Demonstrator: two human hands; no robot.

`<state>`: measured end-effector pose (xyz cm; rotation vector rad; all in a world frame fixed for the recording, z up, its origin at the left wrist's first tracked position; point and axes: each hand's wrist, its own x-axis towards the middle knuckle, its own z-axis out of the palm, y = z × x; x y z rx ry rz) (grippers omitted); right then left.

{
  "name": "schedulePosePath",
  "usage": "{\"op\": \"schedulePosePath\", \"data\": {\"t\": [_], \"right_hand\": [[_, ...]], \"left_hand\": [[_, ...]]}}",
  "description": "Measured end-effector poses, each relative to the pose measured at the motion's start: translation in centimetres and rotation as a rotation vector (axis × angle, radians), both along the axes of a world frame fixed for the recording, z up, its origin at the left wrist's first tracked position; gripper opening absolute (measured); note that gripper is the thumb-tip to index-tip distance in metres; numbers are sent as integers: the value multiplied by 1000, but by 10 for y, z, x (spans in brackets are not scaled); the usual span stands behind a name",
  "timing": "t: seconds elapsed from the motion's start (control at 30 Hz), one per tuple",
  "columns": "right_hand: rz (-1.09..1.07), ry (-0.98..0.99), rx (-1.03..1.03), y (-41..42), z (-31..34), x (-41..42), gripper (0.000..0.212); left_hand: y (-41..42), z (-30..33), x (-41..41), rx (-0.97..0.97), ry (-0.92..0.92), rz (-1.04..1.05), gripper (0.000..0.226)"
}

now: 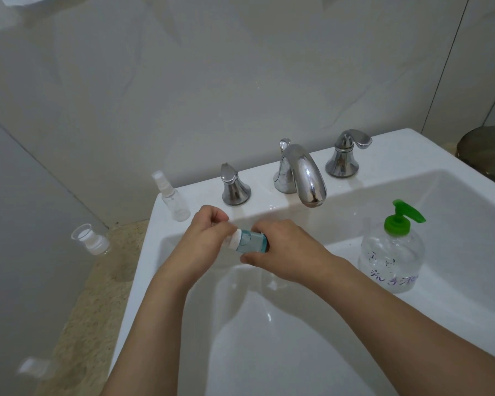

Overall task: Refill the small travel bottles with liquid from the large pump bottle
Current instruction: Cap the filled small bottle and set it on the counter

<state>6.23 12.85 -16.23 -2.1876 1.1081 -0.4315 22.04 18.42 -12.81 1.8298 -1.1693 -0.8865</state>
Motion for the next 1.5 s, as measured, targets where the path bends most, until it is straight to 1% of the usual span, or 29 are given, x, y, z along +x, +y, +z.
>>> {"op": "schedulePosePath", "data": {"t": [0.07,0.13,0.17,0.27,0.3,0.33,0.4,0.5,0.57,0.7,0.87,1.0,1.07,1.13,1.17,1.3,1.33,1.43,1.5], "right_hand": [[6,1,-6,1,0,1,31],[9,-6,-10,0,0,0,30],[11,-6,-13,0,0,0,30],[24,-1,-21,2,-1,0,32],[28,3,-27,2,-2,1,34],[30,3,-31,2,-2,1,35],[21,-12,-26,1,-1,1,33],[10,-9,-33,0,-1,-1,31],[18,6,-47,0,-2,-1,31],[20,5,-30,0,-3,-1,31],[33,20,-20,-1,-3,-1,32],[24,-11,-5,-2,-1,-1,30],[35,-9,2,-2,-1,-2,29],[42,-9,22,-2,-1,-2,28],[46,-11,37,-3,-1,-2,27],[83,-25,102,-4,-1,-3,24],[88,-27,109,-4,-1,-4,24],[84,-19,103,-3,1,-4,28],[64,-4,74,-3,3,-4,35]], "left_hand": [[1,-3,1,6,-108,43,36],[1,-6,3,39,-209,41,41],[0,-7,4,41,-209,30,39],[-3,-8,6,-3,-108,3,14],[-4,-8,6,-18,-83,0,10],[-3,-7,6,-28,-61,1,10],[-2,-6,5,-7,-46,11,18],[0,-5,7,101,-91,10,28],[1,-5,6,111,-56,-8,27],[0,-3,6,62,-4,-3,21],[1,-3,7,28,-21,-48,12],[-2,-7,7,23,-20,-3,13],[-1,-5,6,34,-12,-11,21],[0,-3,5,26,-31,-39,31],[1,-3,6,16,-57,-59,32],[2,-5,11,-12,-190,-139,15],[2,-5,11,-13,-199,-150,15],[3,-5,9,-28,-213,-126,26],[3,-6,6,-39,-227,-88,27]]}}
